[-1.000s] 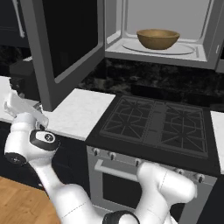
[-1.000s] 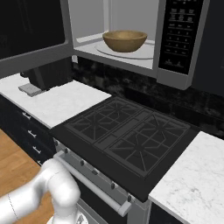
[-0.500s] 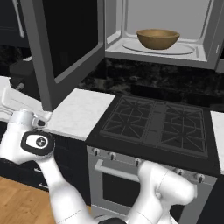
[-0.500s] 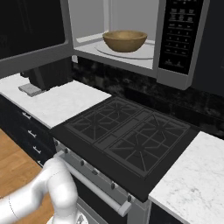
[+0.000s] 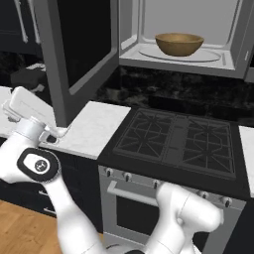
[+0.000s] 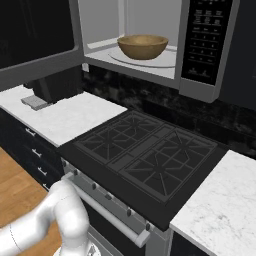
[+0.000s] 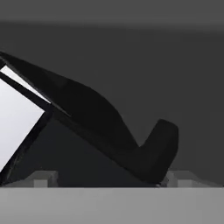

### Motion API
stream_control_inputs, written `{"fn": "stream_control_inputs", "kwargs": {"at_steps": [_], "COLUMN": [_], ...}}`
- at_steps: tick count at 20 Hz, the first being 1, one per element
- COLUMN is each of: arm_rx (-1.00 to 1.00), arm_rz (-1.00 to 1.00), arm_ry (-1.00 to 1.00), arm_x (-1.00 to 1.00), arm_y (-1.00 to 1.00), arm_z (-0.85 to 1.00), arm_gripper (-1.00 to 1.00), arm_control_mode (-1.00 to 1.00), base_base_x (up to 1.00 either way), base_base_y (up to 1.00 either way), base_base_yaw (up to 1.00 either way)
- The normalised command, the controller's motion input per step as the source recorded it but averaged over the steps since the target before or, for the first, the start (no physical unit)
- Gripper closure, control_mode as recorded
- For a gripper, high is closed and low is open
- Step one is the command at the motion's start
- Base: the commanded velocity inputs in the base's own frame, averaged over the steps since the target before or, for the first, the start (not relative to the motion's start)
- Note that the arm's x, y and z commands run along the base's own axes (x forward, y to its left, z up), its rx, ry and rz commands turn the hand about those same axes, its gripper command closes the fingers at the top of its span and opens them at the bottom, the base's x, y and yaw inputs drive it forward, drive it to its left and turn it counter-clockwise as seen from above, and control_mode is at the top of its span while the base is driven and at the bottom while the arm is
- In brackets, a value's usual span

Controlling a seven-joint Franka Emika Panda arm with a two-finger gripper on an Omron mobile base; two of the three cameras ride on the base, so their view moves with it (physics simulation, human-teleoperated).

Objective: Pick the lemon wedge from the sink and place it in the bowl. Then pick the bowl and place it in the microwave. Then close the microwave door and press the start button.

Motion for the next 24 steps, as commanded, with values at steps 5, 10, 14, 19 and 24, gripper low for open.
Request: {"fn": "stream_control_inputs", "kwargs": {"at_steps": [5, 10, 14, 19, 24], "arm_rx": [0.5, 0.52, 0.45, 0.44, 0.41], "arm_rz": [0.0, 0.0, 0.0, 0.0, 0.0], "arm_ry": [-0.3, -0.24, -0.27, -0.26, -0.2], "arm_x": [-0.12, -0.15, -0.06, 0.0, 0.06], "arm_y": [-1.0, -1.0, -1.0, -1.0, -1.0], "arm_z": [0.0, 0.01, 0.14, 0.16, 0.12], "arm_gripper": [-1.0, -1.0, -1.0, -1.0, -1.0], "arm_control_mode": [-1.0, -1.0, -1.0, -1.0, -1.0], "base_base_x": [0.0, 0.0, 0.0, 0.0, 0.0], "base_base_y": [0.0, 0.0, 0.0, 0.0, 0.0], "base_base_yaw": [0.0, 0.0, 0.0, 0.0, 0.0]}}
